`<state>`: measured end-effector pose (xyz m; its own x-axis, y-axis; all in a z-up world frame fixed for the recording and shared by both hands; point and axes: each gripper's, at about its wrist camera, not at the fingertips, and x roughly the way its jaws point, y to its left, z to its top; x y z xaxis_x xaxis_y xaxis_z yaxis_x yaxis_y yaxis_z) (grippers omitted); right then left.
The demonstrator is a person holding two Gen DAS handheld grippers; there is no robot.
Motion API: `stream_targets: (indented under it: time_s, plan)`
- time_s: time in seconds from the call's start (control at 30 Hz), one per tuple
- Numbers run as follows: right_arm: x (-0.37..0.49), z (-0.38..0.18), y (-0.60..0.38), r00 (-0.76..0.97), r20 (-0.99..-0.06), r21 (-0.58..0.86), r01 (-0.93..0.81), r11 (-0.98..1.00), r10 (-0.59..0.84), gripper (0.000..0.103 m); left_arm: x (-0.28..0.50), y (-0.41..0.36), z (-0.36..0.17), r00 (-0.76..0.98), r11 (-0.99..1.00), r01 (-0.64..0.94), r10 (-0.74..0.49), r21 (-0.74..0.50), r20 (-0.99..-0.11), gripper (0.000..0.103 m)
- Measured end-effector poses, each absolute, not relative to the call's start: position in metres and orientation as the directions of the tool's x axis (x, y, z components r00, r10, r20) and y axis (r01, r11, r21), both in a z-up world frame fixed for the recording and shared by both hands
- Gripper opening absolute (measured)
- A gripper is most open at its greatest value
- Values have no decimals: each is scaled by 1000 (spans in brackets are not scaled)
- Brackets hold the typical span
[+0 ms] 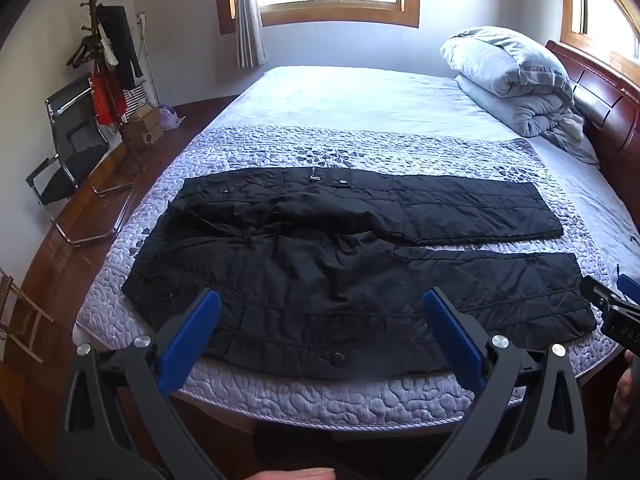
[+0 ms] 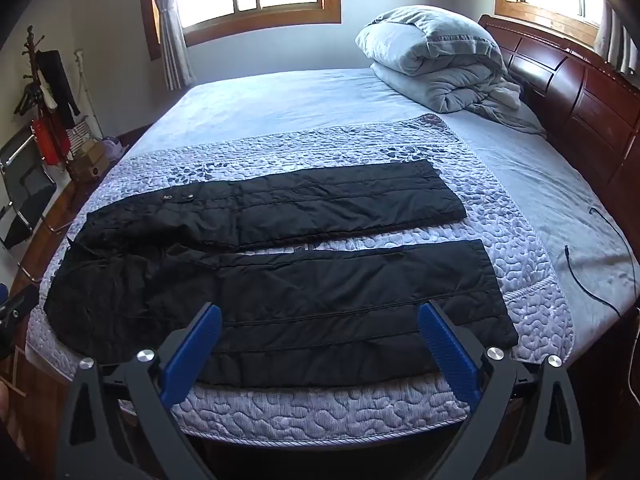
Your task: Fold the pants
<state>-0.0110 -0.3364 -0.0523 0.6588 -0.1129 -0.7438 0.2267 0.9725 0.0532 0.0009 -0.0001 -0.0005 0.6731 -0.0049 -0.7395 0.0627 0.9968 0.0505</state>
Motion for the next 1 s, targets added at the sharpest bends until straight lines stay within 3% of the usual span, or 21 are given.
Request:
stream_targets:
  time_s: [1.0]
  plan:
    - [-12, -52, -338, 661, -740, 39, 230, 972, -126, 100, -1, 0, -4, 676, 997, 59, -2, 52, -737, 101]
